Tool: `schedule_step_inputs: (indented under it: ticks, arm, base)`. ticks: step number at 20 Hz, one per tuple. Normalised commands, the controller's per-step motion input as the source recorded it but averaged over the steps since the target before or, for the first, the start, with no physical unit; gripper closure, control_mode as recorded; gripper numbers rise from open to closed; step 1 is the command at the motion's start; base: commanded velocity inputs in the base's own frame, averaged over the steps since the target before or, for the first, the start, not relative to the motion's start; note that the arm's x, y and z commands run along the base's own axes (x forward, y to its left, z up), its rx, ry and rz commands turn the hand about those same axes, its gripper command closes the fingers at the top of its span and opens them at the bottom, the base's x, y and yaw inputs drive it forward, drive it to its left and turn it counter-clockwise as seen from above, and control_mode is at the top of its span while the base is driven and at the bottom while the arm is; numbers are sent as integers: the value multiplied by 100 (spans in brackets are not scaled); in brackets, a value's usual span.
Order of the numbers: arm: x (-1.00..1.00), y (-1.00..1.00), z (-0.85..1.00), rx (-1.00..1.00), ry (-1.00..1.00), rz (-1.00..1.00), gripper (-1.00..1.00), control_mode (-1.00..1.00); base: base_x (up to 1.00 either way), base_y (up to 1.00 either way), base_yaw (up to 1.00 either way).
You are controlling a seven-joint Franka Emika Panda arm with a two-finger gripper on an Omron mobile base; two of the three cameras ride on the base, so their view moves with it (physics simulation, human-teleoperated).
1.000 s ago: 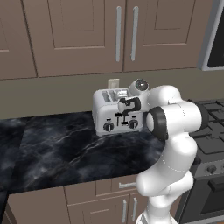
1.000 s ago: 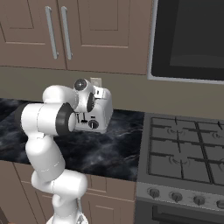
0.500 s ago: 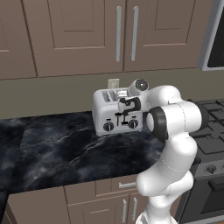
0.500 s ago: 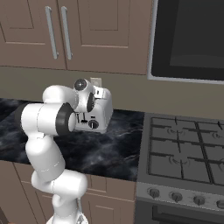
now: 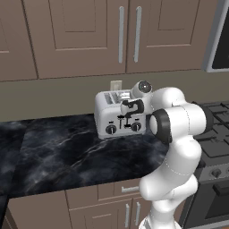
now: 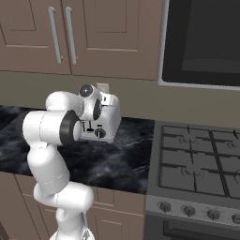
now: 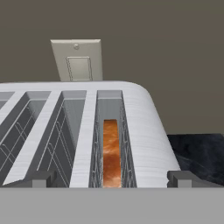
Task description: Start the toaster. Once the lever pops up, take the bread to the plate on the dining counter.
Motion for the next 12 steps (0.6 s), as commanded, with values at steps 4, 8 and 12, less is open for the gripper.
schedule_step_inputs:
  ticks: [4, 8, 12]
  arm:
    - [0, 0, 0, 0, 0, 0, -100, -100]
    - [0, 0, 0, 0, 0, 0, -100, -100]
    - [0, 0, 0, 0, 0, 0, -100, -100]
  base:
    - [0, 0, 0]
    - [0, 0, 0]
    - [0, 0, 0]
